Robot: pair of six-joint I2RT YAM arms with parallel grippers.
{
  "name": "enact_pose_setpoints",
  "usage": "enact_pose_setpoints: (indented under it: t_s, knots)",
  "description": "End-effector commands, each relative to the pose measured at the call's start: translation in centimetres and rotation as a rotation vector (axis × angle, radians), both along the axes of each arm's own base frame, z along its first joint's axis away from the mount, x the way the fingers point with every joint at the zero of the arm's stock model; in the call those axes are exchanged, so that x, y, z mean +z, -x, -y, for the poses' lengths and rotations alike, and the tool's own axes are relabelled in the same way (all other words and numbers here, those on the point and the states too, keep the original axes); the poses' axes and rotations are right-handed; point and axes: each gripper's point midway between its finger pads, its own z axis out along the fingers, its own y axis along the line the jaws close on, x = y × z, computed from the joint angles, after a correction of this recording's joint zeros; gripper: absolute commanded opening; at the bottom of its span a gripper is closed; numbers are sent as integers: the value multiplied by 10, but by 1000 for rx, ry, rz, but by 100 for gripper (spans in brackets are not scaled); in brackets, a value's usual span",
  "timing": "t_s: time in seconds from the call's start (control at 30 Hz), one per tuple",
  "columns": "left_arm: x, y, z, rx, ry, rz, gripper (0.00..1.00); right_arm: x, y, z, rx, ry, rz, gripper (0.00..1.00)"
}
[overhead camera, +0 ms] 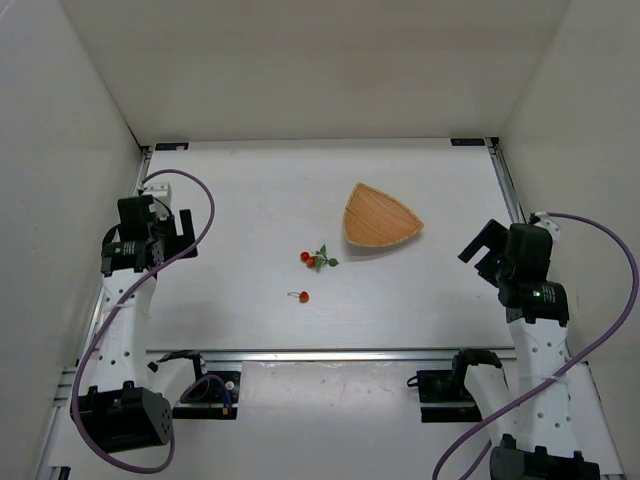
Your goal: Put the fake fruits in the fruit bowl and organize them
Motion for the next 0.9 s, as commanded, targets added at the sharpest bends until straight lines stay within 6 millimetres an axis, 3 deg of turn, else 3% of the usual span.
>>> enact_pose_setpoints:
  t_s: [0.0,0.07,0.1,0.13,0.17,0.23,0.27,0.33,0.37,0.4,0.43,0.47,0.53,0.57,0.6,0.63,0.67,0.73,0.87]
  knots:
    - [24,-4,12,-57,40,92,100,14,-13,-16,127,-15,49,100]
    - [25,-5,17,-93,47,93,100,25,-23,-38,254,-26,93,100]
    - [25,-5,21,-132,50,94,100,29,-32,-62,354,-45,111,100]
    - [27,-5,23,-153,48,104,100,32,-36,-73,403,-29,114,100]
    - [27,-5,25,-168,50,105,100,44,-36,-105,513,-10,135,100]
    - [27,-5,27,-176,57,106,100,36,-46,-134,598,72,76,100]
    - [27,-5,27,-176,57,106,100,35,-38,-169,730,119,68,100]
    - [26,-3,26,-169,53,96,100,26,-43,-212,858,187,14,100]
    - [26,-3,26,-169,53,96,100,20,-28,-244,1002,247,6,100]
    - [26,-3,24,-162,47,95,100,-4,-26,-267,1080,297,-66,100]
    - [25,-1,22,-161,30,94,100,-1,-26,-287,1128,333,-53,100]
    - [25,-1,22,-161,30,94,100,-27,-14,-312,1232,409,-112,100]
    - [22,2,20,-160,18,89,100,-44,-7,-336,1305,463,-143,100]
    - [16,5,19,-153,16,68,100,-62,-3,-355,1342,486,-182,100]
    - [14,8,18,-147,10,65,100,-71,2,-365,1386,477,-204,96]
    - [14,8,17,-153,4,64,100,-93,2,-372,1415,490,-260,94]
    - [10,9,16,-146,0,54,100,-93,3,-385,1435,473,-249,93]
    - [6,10,14,-139,-6,44,100,-117,5,-394,1463,465,-308,85]
    - [3,12,14,-145,-10,34,100,-132,14,-406,1495,404,-358,75]
